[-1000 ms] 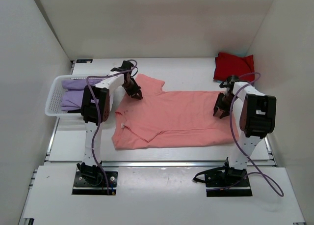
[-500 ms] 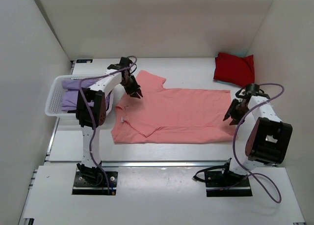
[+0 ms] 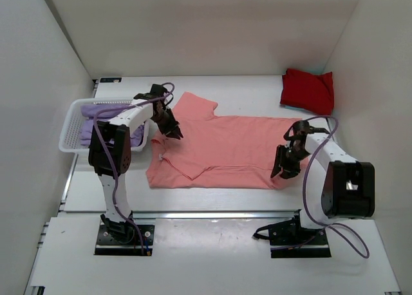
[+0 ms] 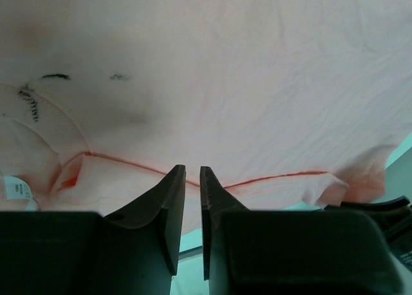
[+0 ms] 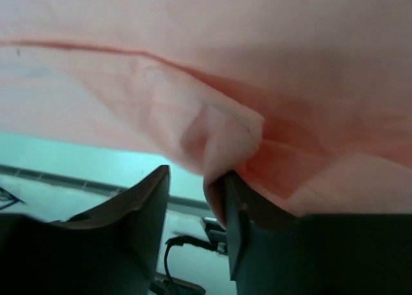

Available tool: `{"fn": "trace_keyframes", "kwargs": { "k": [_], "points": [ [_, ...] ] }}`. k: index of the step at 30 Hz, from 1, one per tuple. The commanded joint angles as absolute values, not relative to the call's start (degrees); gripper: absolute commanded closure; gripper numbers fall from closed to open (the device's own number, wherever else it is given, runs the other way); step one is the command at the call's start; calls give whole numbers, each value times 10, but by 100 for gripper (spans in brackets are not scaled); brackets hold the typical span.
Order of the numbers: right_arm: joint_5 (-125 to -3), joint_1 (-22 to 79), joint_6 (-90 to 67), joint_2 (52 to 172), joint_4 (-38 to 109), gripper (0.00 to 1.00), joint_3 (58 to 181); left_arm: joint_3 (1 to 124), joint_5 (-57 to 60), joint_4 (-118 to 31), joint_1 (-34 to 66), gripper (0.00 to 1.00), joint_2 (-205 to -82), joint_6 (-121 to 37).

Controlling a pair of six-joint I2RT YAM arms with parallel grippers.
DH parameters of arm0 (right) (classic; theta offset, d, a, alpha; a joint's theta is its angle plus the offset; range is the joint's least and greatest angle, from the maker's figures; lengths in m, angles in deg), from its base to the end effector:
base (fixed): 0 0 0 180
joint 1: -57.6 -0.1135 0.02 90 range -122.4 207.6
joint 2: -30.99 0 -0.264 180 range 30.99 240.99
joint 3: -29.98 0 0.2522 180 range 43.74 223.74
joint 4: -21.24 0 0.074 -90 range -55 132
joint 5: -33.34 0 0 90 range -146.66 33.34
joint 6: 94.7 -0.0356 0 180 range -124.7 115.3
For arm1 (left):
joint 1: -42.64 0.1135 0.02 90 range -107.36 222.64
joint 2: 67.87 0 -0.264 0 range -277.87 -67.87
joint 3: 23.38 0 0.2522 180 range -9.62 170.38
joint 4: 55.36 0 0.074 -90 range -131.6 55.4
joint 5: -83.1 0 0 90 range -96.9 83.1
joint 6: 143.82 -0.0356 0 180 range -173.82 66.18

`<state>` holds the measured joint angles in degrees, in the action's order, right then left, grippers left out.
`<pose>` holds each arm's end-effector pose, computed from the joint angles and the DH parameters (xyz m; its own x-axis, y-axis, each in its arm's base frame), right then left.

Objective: Fold and stack the t-shirts
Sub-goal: Fold the flattened tshirt in 1/3 of the way

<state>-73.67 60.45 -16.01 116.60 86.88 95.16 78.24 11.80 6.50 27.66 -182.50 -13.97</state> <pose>0.2438 -0.0017 0.1809 -0.9717 0.2361 -0.0100 0.2224 0.9278 0.2996 0.3872 -0.1154 0.1927 -0.9246 -0.3809 -0.0021 -0.3475 0.8458 -0.4049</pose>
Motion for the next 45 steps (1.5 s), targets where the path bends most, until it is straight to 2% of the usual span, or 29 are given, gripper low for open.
{"fn": "trace_keyframes", "kwargs": {
  "k": [1,3,6,11,13,17,22,26,28,30,36,45],
  "points": [
    [-749,587,-166,1112,915,62,923,769,128,46,275,74,-1774,-148],
    [-749,599,-166,1100,923,59,906,756,130,42,276,74,-1766,-144],
    [-739,622,-170,1075,922,60,915,743,130,37,273,73,-1760,-143],
    [-697,666,-187,1052,920,69,939,723,129,31,268,74,-1746,-143],
    [-665,670,-194,1058,933,70,949,717,128,32,275,74,-1738,-144],
    [-624,670,-202,1078,960,64,939,705,124,33,277,74,-1732,-144],
    [-622,693,-225,1044,962,64,922,703,129,29,285,74,-1726,-148],
    [-626,712,-225,1005,905,70,940,702,130,29,281,74,-1730,-144],
    [-625,717,-215,1018,877,75,949,705,132,28,283,74,-1732,-144],
    [-624,716,-204,1042,861,75,957,706,132,28,281,74,-1733,-143],
    [-614,682,-182,1101,854,72,966,701,135,28,286,74,-1732,-144],
    [-568,642,-165,1140,889,61,944,687,145,22,289,74,-1729,-140]
  ]
}}
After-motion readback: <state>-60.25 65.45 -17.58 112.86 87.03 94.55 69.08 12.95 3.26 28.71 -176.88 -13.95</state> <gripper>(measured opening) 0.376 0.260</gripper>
